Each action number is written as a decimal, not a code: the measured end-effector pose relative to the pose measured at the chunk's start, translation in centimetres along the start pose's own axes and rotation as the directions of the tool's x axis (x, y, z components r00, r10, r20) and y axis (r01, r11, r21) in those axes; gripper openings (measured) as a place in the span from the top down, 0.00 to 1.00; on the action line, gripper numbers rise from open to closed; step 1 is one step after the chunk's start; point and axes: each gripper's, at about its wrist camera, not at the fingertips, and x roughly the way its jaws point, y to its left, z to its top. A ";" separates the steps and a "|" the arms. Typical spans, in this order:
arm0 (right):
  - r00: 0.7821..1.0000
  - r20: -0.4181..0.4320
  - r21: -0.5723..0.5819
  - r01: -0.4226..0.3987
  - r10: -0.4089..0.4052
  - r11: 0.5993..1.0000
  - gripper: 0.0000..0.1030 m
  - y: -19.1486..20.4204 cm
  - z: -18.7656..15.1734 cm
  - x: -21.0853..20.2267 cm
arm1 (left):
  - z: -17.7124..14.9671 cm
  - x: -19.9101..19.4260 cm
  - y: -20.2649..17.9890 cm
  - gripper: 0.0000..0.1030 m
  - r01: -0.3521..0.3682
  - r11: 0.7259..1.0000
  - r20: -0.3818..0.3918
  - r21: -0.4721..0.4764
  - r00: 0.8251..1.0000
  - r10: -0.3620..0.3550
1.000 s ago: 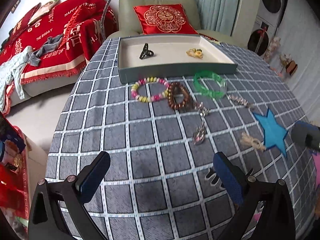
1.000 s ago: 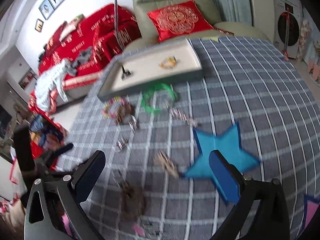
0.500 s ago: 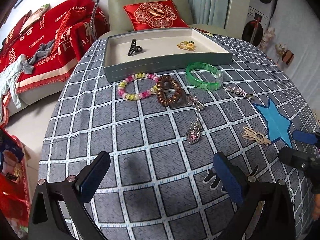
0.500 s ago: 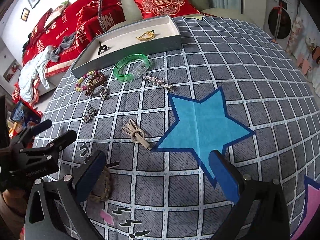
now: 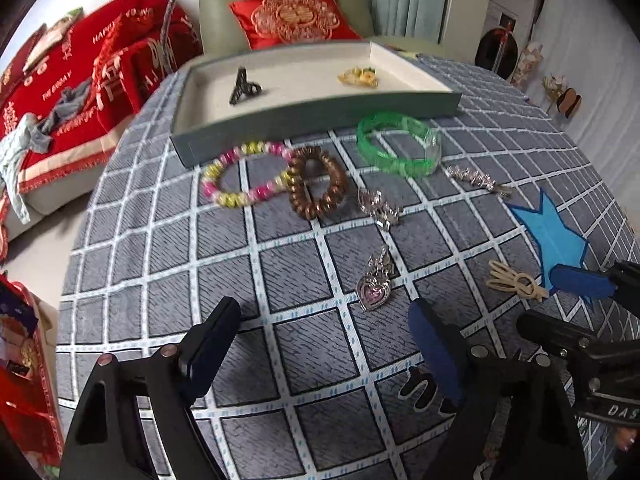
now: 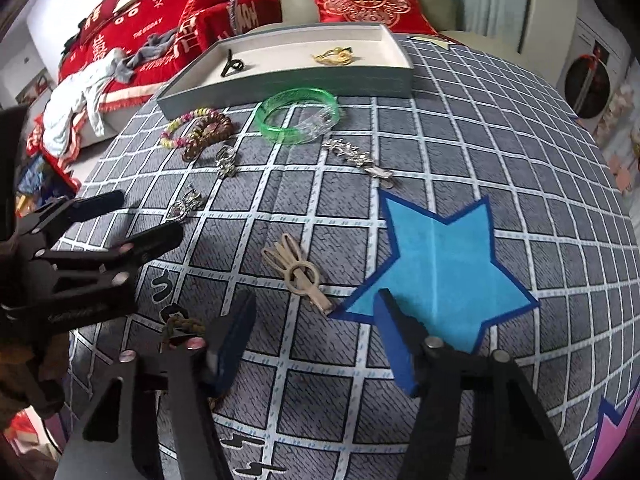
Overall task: Organize jewelry
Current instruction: 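Grasp the heart pendant with the left tool while the right tool grasps the bunny-ear clip, then place the pendant beside the claw clip and the bunny clip on the bracelet, opening both tools, then move both tools back toward the beaded bracelets and green bangle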
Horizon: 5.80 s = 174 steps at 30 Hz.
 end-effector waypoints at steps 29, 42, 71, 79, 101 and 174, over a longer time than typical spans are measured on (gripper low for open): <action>1.000 0.013 0.002 0.001 -0.001 1.000 0.91 -0.2 0.5 -0.8 | 0.2 -1.4 0.2 0.68 0.102 0.995 0.030 -0.017 0.994 -0.101; 0.997 0.049 0.054 -0.060 0.057 0.997 0.91 -1.3 1.2 -2.2 | 0.5 -3.0 1.0 0.68 0.109 0.994 0.074 -0.025 0.992 -0.107; 0.982 0.130 0.114 -0.154 0.139 0.981 0.91 -4.9 16.8 -1.4 | 12.7 0.3 6.0 0.68 0.077 0.995 0.113 -0.058 0.991 -0.070; 0.986 0.070 0.137 -0.157 0.148 0.978 0.91 -5.0 20.6 3.7 | 15.5 5.4 7.1 0.68 0.075 0.993 0.030 -0.090 0.997 -0.072; 0.997 0.021 0.171 -0.074 0.072 0.983 0.90 -5.6 23.8 11.8 | 18.4 10.8 5.6 0.68 -0.062 0.998 0.018 -0.029 0.998 0.063; 0.980 0.122 0.217 -0.182 0.158 0.959 0.00 -3.8 13.4 1.0 | 6.0 0.7 9.4 0.00 -0.088 0.984 0.070 -0.156 0.993 0.099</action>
